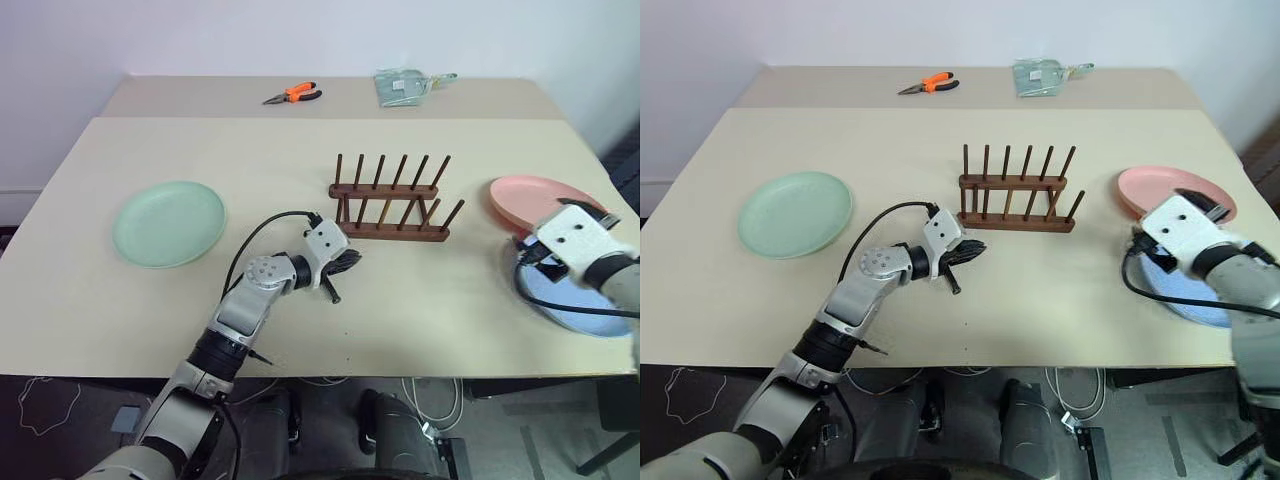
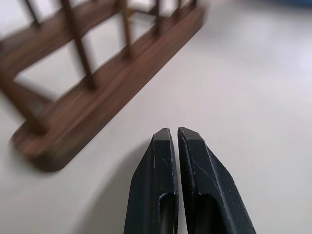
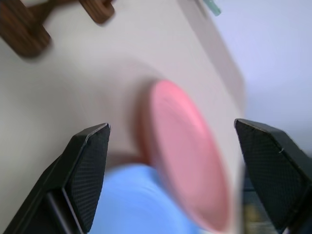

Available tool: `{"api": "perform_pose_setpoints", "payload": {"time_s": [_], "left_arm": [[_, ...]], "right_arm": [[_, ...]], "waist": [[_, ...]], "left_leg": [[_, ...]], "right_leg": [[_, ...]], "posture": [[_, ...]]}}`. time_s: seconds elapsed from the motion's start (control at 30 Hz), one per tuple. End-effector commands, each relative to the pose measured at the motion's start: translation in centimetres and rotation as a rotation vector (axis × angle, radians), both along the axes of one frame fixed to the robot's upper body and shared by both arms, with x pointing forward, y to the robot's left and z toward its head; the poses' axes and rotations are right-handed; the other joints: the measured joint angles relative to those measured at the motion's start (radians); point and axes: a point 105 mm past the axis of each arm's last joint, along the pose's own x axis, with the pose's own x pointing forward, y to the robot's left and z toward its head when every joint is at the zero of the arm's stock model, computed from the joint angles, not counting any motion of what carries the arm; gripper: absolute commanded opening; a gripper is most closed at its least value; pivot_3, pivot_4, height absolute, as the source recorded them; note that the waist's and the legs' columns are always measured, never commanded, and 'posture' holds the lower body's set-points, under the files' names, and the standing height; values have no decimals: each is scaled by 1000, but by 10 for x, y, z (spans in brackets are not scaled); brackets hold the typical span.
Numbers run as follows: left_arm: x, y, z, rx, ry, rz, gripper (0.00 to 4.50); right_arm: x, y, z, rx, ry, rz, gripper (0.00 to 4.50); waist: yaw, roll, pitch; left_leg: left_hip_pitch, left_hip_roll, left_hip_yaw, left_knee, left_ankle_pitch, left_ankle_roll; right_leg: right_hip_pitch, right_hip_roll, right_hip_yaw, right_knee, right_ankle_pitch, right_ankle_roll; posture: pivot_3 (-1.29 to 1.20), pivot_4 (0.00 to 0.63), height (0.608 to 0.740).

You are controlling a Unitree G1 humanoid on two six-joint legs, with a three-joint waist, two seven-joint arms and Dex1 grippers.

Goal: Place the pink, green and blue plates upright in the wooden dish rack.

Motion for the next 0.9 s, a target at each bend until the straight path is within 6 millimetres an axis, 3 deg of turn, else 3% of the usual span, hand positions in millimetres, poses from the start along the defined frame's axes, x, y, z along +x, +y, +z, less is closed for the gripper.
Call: {"api": "perform_pose_setpoints", "payload": {"time_s": [0.03,0.07,0.17,0.37,0.4,0.53,0.63,0.77,0.9], "left_arm": [[-7,-10,20,-33,-53,-66,194],[-7,-11,20,-30,-59,-68,194],[-6,-12,23,-32,-68,-68,194],[-5,-6,26,-38,-75,-49,194],[-5,-4,25,-37,-74,-46,194],[-7,-2,24,-36,-74,-41,194],[-6,1,24,-39,-71,-26,194],[-3,7,23,-35,-69,-13,194],[0,12,23,-31,-68,-8,194]], "right_arm": [[7,-27,-10,-129,35,-59,4267],[10,-33,-14,-139,40,-73,4267],[18,-47,-25,-167,56,-100,3412],[25,-53,-38,-248,69,-76,365],[26,-52,-39,-262,67,-70,66],[27,-46,-23,-304,-16,-45,66],[28,-29,10,-232,-169,2,66],[21,29,62,220,-354,210,66],[-5,101,85,616,-227,555,66]], "waist": [[0,0,0],[-1,0,0],[-4,0,0],[-1,0,0],[1,0,0],[0,1,0],[0,1,0],[-5,0,0],[1,0,0]], "left_leg": [[0,0,0,0,0,0],[0,0,0,0,0,0],[0,0,1,0,1,1],[-1,-2,2,-1,2,3],[-1,-2,2,0,3,3],[0,-1,2,1,3,3],[0,-1,1,1,3,3],[0,-1,1,1,3,2],[1,0,-1,1,3,2]], "right_leg": [[0,0,0,-1,0,0],[0,0,0,-1,0,0],[0,0,0,0,0,0],[-2,0,0,1,0,0],[-1,0,0,1,0,0],[-1,0,1,1,0,0],[-1,0,1,2,0,0],[-1,2,1,2,0,0],[-1,2,1,4,0,0]], "posture": [[0,150,740],[0,150,740],[0,150,740],[0,150,740],[0,150,740],[0,150,740],[0,150,740],[0,150,740],[0,150,740]]}}
